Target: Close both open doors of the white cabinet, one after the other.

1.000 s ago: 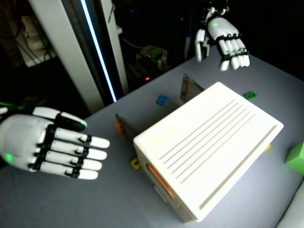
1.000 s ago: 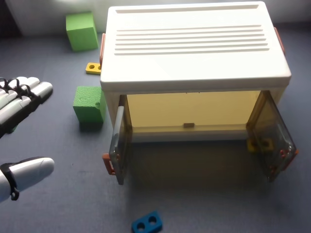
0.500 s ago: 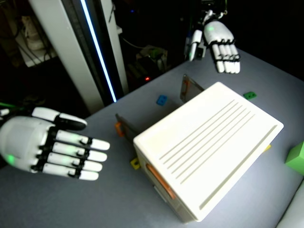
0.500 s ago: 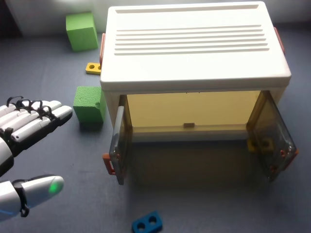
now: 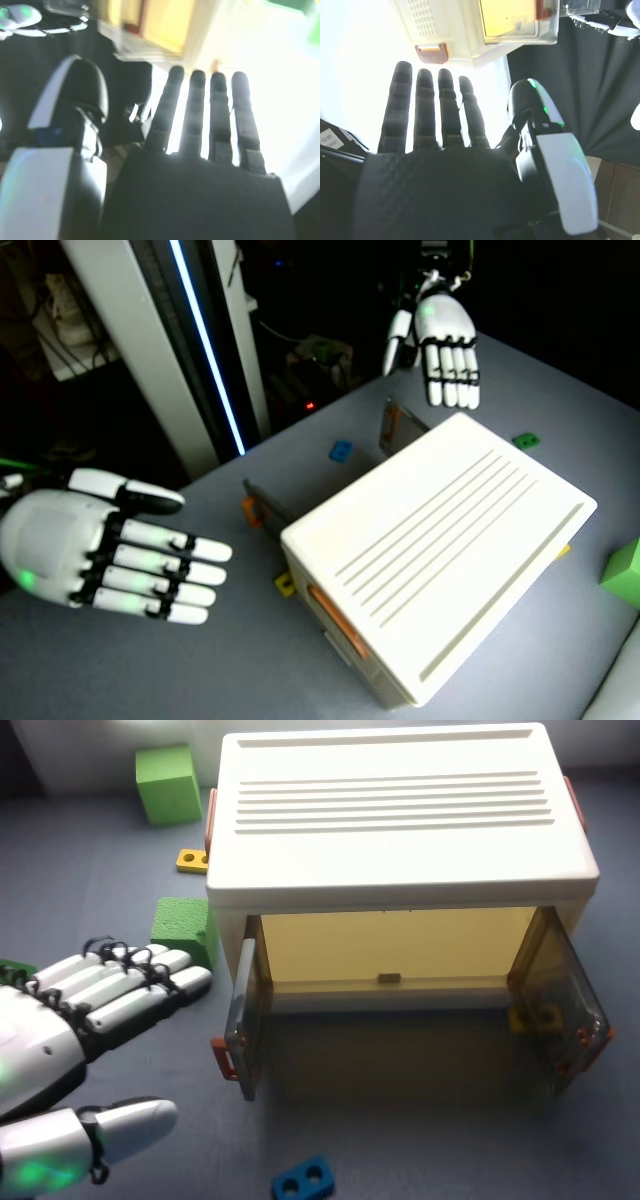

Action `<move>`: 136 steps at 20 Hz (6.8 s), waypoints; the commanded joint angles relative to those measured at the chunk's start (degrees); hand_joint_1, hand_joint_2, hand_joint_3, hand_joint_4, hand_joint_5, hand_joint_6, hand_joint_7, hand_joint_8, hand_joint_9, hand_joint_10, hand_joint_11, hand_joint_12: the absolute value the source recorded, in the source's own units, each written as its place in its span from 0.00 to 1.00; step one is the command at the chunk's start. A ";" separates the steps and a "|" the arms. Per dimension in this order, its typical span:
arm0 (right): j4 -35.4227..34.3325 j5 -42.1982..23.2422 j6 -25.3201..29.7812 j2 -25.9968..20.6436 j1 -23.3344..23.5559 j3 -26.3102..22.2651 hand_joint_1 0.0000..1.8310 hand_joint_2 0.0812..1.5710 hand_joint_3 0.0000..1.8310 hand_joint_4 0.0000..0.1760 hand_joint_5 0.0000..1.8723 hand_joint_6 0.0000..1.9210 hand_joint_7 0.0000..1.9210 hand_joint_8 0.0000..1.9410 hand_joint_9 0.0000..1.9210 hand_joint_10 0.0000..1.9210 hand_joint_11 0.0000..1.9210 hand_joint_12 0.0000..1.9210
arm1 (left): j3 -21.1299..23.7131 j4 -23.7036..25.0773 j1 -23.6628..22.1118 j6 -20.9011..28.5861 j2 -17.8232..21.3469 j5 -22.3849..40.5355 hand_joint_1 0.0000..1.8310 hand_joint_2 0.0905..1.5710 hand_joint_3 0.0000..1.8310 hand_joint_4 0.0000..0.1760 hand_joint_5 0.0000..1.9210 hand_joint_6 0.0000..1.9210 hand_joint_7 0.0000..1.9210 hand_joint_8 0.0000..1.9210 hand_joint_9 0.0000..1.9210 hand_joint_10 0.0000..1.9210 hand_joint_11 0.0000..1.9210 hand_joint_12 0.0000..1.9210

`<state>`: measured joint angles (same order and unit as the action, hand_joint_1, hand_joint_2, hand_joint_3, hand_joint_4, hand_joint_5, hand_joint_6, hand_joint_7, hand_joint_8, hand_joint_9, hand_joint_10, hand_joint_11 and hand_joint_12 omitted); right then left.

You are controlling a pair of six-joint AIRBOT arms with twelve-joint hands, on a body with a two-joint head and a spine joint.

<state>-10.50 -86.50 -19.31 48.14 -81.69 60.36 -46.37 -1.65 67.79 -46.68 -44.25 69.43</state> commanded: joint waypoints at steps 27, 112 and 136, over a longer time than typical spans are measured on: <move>-1.52 -6.72 0.55 0.29 0.32 0.56 0.19 0.91 0.00 0.00 0.11 0.00 0.11 0.00 0.09 0.00 0.10 0.00 | -3.33 10.39 -10.30 5.30 -5.18 -1.88 0.00 0.93 0.00 0.00 0.04 0.00 0.01 0.00 0.01 0.00 0.00 0.11; 26.00 9.41 0.62 5.53 18.33 0.53 0.00 0.92 0.01 0.00 0.00 0.00 0.00 0.00 0.00 0.00 0.00 0.00 | 2.55 -9.67 5.97 -1.25 0.06 14.65 0.00 0.93 0.00 0.00 0.06 0.00 0.07 0.00 0.08 0.00 0.00 0.28; 26.78 11.33 1.58 8.79 24.74 3.57 0.00 0.94 0.00 0.00 0.00 0.00 0.00 0.00 0.00 0.00 0.00 0.00 | 2.56 -10.43 7.18 -0.67 -0.60 15.65 0.00 0.93 0.00 0.00 0.06 0.00 0.06 0.00 0.07 0.00 0.00 0.22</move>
<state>17.43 -68.10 -17.91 57.17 -57.45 64.07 -43.75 -12.34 75.11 -47.72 -45.06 77.93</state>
